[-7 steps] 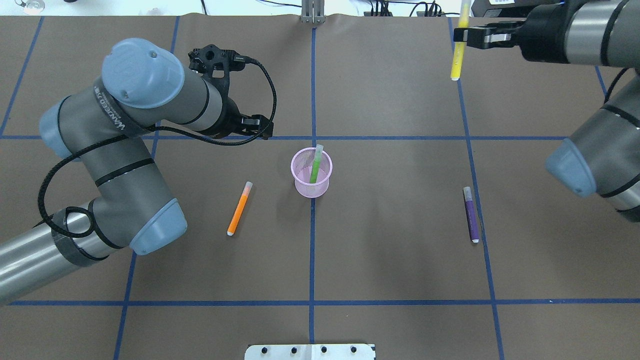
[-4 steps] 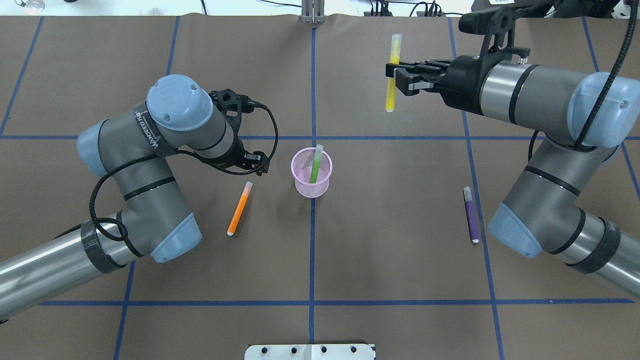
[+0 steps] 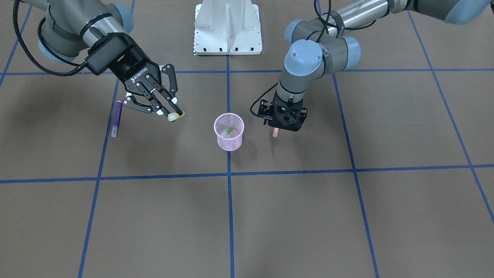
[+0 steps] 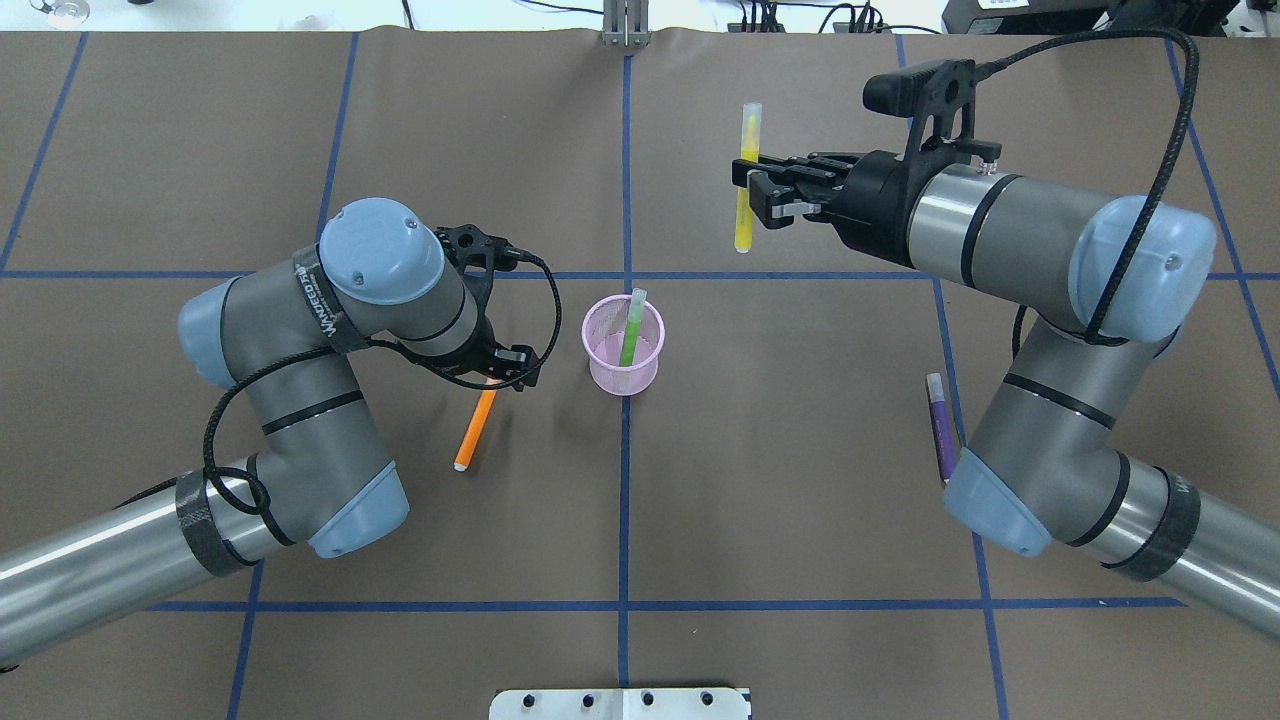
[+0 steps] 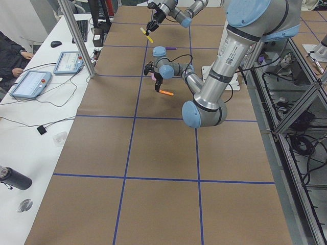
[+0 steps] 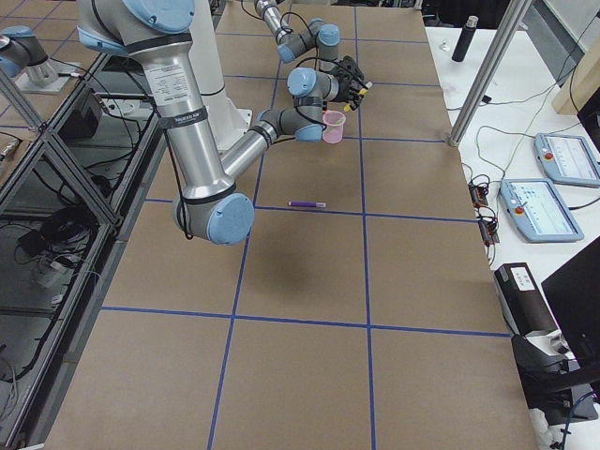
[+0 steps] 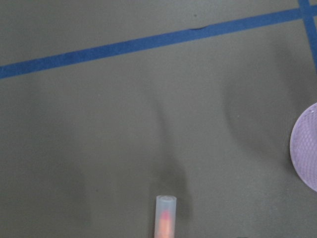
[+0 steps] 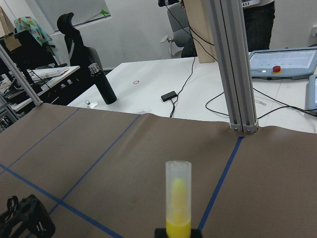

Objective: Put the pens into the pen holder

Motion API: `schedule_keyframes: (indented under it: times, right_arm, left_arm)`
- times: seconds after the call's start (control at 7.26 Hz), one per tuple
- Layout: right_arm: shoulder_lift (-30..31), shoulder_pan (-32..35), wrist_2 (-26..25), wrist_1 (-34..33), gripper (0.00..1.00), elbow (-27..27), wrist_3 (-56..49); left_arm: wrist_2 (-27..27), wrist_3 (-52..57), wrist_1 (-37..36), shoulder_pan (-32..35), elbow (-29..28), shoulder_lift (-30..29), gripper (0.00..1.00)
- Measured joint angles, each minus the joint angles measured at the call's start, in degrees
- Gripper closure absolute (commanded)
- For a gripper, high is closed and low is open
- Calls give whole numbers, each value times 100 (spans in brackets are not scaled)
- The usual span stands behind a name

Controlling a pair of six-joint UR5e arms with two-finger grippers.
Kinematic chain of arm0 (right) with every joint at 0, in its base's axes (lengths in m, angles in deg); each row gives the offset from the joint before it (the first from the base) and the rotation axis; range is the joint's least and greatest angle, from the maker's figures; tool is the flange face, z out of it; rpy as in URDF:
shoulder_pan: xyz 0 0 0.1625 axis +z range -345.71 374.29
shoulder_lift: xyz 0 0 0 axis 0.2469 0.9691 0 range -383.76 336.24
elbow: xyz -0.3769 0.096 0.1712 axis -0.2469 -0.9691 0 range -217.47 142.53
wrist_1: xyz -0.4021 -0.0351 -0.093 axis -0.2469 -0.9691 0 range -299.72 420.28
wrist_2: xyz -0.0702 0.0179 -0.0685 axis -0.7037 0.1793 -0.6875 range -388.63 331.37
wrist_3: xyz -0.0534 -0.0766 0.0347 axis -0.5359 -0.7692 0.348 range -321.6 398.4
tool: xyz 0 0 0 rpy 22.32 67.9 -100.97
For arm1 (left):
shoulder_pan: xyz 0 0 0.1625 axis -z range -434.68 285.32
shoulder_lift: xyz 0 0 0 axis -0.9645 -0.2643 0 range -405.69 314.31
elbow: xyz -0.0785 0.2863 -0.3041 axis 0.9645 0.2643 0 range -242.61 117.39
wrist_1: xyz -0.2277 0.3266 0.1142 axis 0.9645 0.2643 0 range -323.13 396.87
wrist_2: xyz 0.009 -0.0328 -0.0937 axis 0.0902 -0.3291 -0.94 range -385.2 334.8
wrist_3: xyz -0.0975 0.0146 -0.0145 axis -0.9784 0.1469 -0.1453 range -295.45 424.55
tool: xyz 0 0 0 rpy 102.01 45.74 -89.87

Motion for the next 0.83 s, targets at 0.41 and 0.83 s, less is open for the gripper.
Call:
schedule_keyframes:
  times: [0.41, 0.83]
  right_arm:
    - [-40, -61, -42, -14, 100, -15, -3]
    - [-56, -246, -266, -17, 100, -46, -9]
  left_arm:
    - [-2, 74, 3, -23, -37, 40, 28]
    - [3, 76, 3, -63, -116, 33, 34]
